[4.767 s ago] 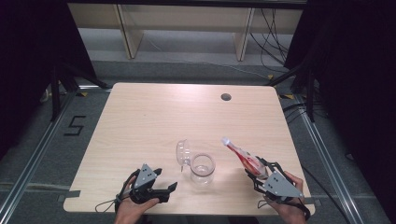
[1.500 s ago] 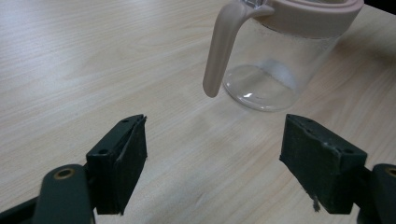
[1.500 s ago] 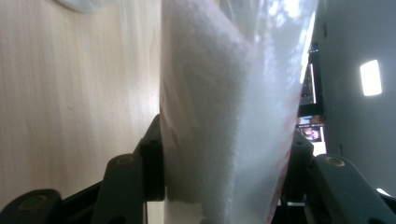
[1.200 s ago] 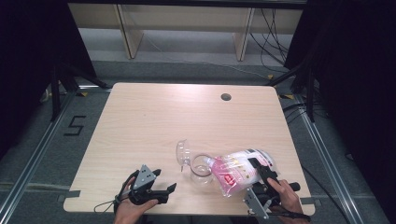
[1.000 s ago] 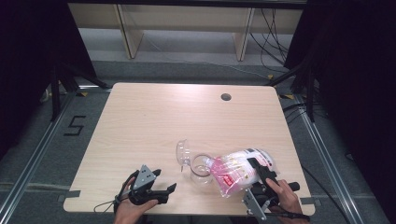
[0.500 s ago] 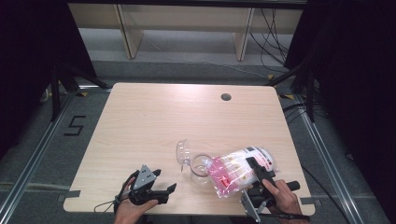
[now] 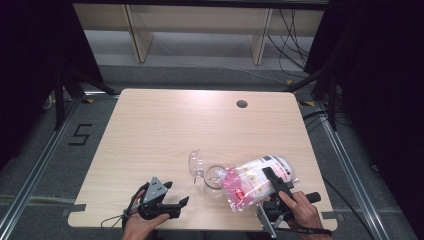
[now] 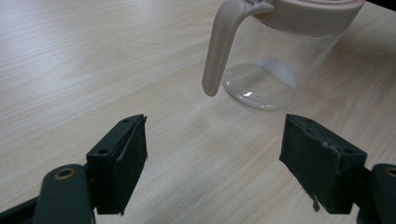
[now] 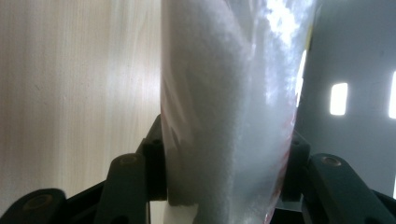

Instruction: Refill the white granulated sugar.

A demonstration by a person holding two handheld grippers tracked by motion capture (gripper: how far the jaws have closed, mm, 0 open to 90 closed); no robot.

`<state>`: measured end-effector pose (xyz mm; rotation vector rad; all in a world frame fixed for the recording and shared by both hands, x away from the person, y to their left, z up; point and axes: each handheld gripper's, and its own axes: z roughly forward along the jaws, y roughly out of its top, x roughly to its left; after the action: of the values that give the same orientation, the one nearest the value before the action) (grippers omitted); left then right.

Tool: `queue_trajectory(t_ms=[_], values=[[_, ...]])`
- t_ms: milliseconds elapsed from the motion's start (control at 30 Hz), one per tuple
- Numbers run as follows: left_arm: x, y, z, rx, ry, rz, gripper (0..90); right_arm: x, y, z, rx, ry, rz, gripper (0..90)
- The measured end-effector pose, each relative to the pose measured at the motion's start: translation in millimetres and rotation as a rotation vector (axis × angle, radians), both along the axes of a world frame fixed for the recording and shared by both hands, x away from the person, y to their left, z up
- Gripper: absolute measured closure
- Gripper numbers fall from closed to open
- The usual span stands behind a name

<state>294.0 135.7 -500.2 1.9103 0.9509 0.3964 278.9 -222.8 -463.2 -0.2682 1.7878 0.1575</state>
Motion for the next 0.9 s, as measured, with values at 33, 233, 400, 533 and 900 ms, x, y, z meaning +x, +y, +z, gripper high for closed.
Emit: queue_trajectory(t_ms=[33, 233, 400, 533, 900], values=[[0.0, 0.1, 0.1, 0.001, 0.000, -0.001, 22.3, -1.5, -1.1, -2.2, 0.032, 0.013, -0.026, 51.5], [0.1, 0.6, 0.2, -0.001, -0.003, -0.004, 22.2, -1.7, -0.2, 2.9, -0.004, -0.026, -0.008, 51.8], [0.2, -0.1, 0.1, 0.003, -0.002, 0.000, 21.8, 0.4, 1.5, 3.9, -0.030, -0.040, 0.007, 52.0], [0.0, 0.2, 0.2, 0.004, -0.003, 0.000, 21.8, 1.1, 2.5, 5.3, -0.042, -0.057, -0.003, 52.3], [-0.2, 0.3, -0.2, -0.010, 0.001, 0.003, 21.8, 1.3, 3.1, 9.2, -0.086, -0.079, 0.003, 53.2]])
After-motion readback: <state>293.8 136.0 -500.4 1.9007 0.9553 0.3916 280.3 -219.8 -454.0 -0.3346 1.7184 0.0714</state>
